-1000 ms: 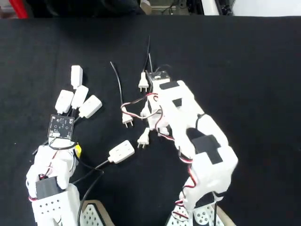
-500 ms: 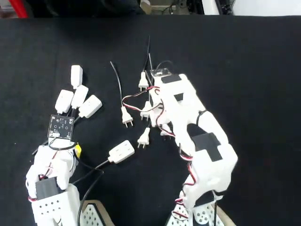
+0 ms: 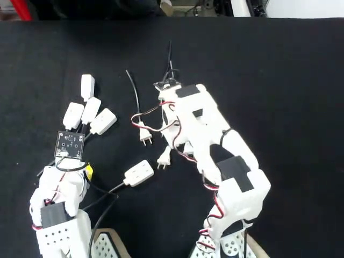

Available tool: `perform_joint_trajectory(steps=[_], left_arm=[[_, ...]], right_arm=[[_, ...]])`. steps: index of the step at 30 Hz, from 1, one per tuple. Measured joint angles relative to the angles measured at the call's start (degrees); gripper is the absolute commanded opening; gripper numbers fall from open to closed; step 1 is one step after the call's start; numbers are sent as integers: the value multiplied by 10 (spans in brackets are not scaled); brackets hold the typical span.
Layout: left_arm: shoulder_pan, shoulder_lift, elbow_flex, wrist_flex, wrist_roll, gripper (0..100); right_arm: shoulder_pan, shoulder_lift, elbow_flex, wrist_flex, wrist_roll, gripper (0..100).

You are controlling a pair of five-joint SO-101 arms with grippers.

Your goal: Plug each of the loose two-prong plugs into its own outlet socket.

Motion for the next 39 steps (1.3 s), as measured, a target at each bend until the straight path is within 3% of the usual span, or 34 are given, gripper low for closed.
perform_joint_trajectory(steps=[16,23,30,35,39], left_arm=[[0,0,0,0,0,231],[0,0,0,0,0,231],[0,0,0,0,0,231],[0,0,0,0,0,231],[0,0,0,0,0,231]], right_arm=[[13,-5,38,-46,13,96],[68,18,46,-64,34,201],[66,24,46,-65,46,201],[66,25,46,-65,53,69],[76,25,46,-73,55,53]])
